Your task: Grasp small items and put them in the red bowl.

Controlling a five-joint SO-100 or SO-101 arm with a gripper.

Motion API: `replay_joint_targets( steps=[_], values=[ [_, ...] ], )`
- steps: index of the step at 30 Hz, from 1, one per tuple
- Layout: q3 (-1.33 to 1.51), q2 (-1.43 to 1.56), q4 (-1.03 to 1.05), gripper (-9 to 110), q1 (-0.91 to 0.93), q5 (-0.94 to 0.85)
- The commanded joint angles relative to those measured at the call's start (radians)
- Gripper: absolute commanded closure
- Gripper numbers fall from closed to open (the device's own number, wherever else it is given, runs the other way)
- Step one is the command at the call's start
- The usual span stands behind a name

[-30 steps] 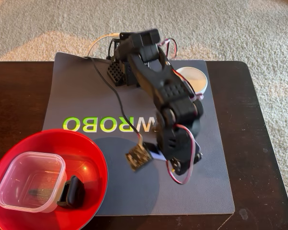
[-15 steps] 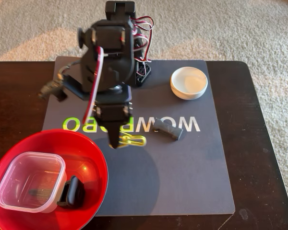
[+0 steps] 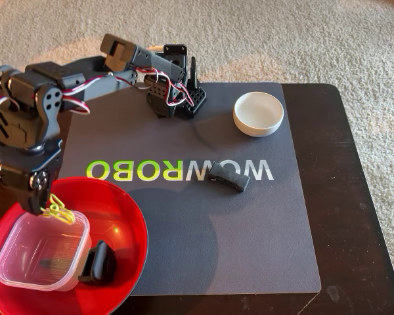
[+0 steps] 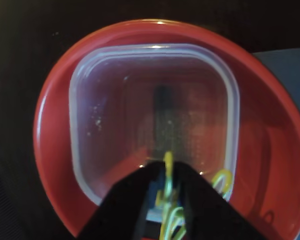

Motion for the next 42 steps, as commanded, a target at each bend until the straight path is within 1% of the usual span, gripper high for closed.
replay_joint_targets(
  steps=[1, 5, 8, 10, 12, 16, 17, 21, 24, 26, 29, 32, 36, 42],
  values=[
    [-0.049, -0.005, 0.02, 84, 0.028, 0.026],
    [-0.049, -0.002, 0.052, 78, 0.035, 0.041],
    [-0.041, 0.064, 0.1, 76, -0.002, 0.049],
    [0.052, 0.213, 0.101, 76, -0.054, 0.049],
    [0.209, 0.396, 0.101, 75, -0.144, 0.063],
    [0.572, 0.699, 0.1, 76, -0.408, 0.172],
    [0.66, 0.75, 0.101, 76, -0.479, 0.216],
    [1.12, 0.911, 0.087, 76, -0.712, 0.494],
    [1.355, 0.914, 0.075, 76, -0.779, 0.746],
    [1.45, 0.92, 0.055, 75, -0.778, 0.94],
    [1.491, 0.891, -0.021, 75, -0.733, 1.204],
    [1.479, 0.862, -0.091, 74, -0.724, 1.355],
    [1.486, 0.89, -0.153, 74, -0.778, 1.471],
    [1.517, 0.911, -0.186, 74, -0.856, 1.634]
  ],
)
